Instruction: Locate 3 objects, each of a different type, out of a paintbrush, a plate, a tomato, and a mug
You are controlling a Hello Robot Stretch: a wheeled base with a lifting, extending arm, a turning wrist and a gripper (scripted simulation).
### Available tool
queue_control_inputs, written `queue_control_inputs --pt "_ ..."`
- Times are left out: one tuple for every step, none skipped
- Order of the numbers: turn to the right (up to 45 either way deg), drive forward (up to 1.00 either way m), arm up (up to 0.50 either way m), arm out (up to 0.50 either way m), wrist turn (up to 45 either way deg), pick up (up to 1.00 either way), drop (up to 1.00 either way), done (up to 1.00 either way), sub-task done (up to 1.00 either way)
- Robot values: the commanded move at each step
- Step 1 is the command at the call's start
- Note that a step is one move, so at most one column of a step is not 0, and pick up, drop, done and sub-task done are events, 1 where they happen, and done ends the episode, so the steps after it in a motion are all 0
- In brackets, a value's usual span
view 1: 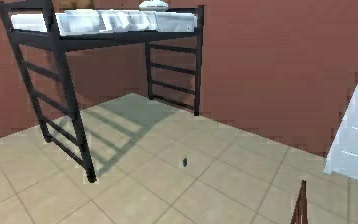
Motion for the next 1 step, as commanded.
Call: queue_control_inputs --pt "-21.0 0.0 0.0 0.0 0.0 0.0 0.0 0.0 0.0"
